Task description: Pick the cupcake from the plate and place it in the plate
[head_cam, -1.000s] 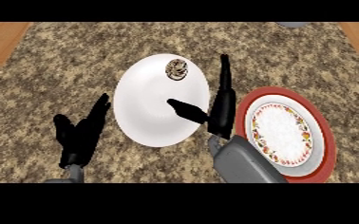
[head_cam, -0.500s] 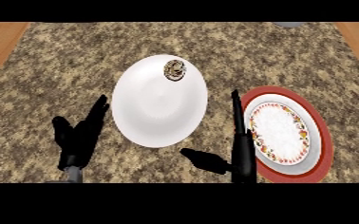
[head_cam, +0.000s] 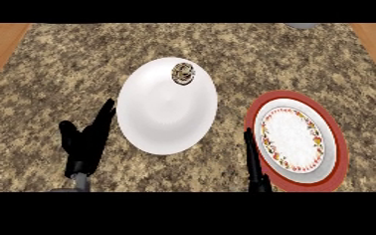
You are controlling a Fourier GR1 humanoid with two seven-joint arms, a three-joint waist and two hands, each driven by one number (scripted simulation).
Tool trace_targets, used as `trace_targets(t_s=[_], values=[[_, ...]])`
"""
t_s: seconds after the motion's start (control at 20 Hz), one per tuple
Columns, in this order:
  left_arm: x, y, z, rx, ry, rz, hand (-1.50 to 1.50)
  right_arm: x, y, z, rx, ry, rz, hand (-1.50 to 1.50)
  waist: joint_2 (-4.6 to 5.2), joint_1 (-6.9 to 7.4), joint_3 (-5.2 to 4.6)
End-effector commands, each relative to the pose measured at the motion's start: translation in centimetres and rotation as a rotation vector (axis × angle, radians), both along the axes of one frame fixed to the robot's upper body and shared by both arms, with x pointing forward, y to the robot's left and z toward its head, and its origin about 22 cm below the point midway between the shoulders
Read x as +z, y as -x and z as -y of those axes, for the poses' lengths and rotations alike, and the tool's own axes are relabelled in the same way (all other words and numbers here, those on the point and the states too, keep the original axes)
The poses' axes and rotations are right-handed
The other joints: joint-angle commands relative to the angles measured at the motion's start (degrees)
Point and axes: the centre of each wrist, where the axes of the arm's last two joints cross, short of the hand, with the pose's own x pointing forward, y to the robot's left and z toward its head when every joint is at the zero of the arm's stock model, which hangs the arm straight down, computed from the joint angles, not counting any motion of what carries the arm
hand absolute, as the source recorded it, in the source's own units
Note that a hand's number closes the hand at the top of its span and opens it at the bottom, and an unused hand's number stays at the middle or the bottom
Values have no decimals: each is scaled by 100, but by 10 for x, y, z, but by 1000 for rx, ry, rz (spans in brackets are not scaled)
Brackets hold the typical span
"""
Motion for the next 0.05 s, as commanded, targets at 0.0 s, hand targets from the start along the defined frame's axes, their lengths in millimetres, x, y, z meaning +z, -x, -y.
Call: trace_targets(t_s=[0.0], values=[[-7,4,-6,-8,15,-68,0,-1,27,7,5,4,-17,-150,37,1,-41]])
